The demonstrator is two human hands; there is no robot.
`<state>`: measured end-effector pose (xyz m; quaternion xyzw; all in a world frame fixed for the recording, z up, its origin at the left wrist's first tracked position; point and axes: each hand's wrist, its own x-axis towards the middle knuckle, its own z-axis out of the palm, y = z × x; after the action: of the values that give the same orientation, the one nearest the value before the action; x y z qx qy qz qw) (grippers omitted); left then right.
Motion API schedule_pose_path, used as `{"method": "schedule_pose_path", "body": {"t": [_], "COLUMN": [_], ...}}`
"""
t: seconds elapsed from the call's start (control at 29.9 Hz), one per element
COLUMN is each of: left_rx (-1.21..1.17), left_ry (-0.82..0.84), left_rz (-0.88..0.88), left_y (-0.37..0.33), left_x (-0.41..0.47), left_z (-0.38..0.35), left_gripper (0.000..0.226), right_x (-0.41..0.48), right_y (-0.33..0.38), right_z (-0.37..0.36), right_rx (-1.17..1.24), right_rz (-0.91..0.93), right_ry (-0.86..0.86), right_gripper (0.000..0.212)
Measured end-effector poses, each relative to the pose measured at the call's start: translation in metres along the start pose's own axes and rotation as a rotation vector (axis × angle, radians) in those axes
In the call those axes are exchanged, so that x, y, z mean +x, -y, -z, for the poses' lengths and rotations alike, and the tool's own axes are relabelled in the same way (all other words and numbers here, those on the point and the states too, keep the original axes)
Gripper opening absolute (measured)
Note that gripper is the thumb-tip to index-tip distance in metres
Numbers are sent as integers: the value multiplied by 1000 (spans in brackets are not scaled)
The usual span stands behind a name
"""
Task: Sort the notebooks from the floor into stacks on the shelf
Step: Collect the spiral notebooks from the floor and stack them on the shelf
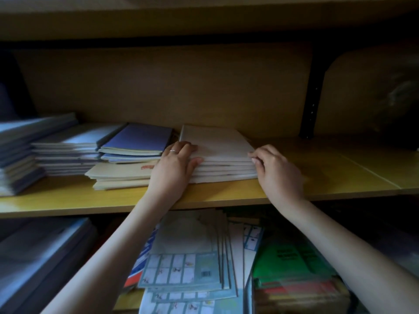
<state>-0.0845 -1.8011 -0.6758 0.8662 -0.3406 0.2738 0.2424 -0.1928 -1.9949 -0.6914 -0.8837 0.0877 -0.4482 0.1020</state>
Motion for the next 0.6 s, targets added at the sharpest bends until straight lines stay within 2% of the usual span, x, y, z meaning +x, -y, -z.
{"method": "schedule_pose_path", "body": {"t": [0.3, 0.37, 0.4, 0.47, 0.5, 0.54, 0.6], "left_rx": [-3, 13, 43, 54, 13, -40, -95], "left_ry": [43, -39, -154, -396, -427, -387, -191], "left_rz": [-99, -98, -151, -372, -489, -591, -740], "left_y": [0, -4, -7, -23, -35, -48, -71], "left_x": [-3, -7, -13, -34, -50, -69, -104], "left_z": [2, 7, 11, 17, 17, 14, -6], "left_gripper": [41, 42, 39, 26, 21, 18, 17], "right_x": [0, -5, -12, -37, -56, -77, -125], "right_y": [-7, -3, -1, -1, -2, -7, -26], "right_z": [-2, 3, 6, 16, 22, 26, 33], "right_rx": [139, 143, 141, 168, 197, 235, 311], "right_rz": [-52, -42, -10, 84, 131, 168, 173], "right_ry": [7, 16, -14, -119, -149, -153, -108], "right_gripper": [21, 25, 28, 28, 26, 23, 21]}}
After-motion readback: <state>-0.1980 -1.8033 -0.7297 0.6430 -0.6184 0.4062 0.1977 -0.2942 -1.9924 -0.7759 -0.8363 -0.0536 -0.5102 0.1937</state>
